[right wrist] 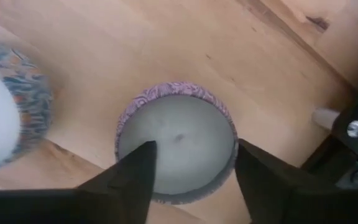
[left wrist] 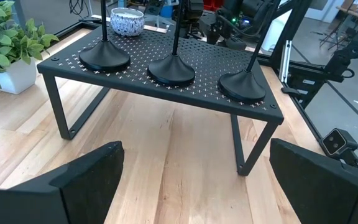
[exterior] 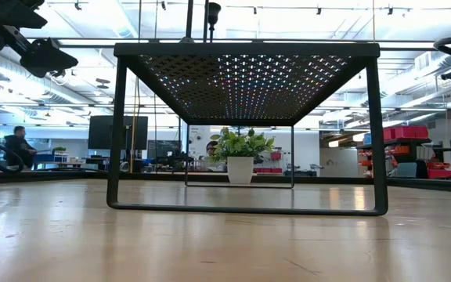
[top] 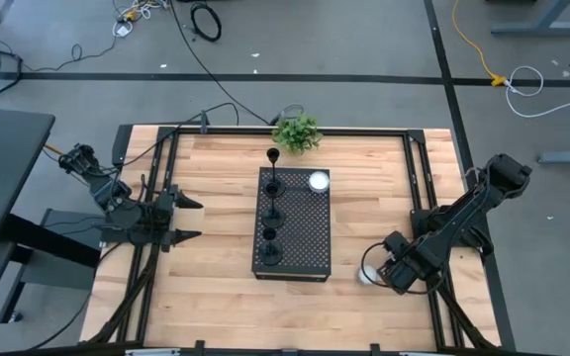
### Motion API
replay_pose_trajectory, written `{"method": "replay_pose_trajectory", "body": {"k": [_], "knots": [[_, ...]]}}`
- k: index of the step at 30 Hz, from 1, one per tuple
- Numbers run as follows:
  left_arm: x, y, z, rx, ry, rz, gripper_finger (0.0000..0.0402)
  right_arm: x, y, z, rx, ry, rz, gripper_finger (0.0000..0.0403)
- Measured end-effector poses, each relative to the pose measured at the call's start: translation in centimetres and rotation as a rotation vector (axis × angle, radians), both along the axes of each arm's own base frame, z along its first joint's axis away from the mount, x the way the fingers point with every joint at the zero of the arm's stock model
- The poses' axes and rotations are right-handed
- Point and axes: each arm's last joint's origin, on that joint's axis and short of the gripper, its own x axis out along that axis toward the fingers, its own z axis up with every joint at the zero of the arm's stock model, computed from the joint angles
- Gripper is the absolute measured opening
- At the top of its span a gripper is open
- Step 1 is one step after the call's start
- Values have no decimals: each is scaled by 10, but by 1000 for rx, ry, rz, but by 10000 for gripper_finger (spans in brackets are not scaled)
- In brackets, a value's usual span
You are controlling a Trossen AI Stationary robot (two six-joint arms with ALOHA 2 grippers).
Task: Pick & Place candle stick holders
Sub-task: Put the pink scented candle on the shelf aligned with the other scented candle
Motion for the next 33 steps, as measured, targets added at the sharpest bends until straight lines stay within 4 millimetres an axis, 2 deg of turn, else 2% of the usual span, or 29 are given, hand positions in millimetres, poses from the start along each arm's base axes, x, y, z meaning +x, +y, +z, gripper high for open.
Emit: {"method": "replay_pose_trajectory", "body": {"k": [3,9,11,22,27,33], "knots": [[0,0,0,0,0,0,399,0,0,0,10,13,-1,160],[0,0,0,0,0,0,399,-3,-1,-1,9,52,-4,32],[0,0,0,0,0,0,399,-3,-1,-1,10,59,-3,10],[0,0,0,4,-2,11,399,-3,-2,3,-11,73,-27,3],[0,1,0,6,-4,18,399,2,2,22,-15,42,0,1],[0,1,0,6,-4,18,399,10,6,54,-16,23,-2,1]]}}
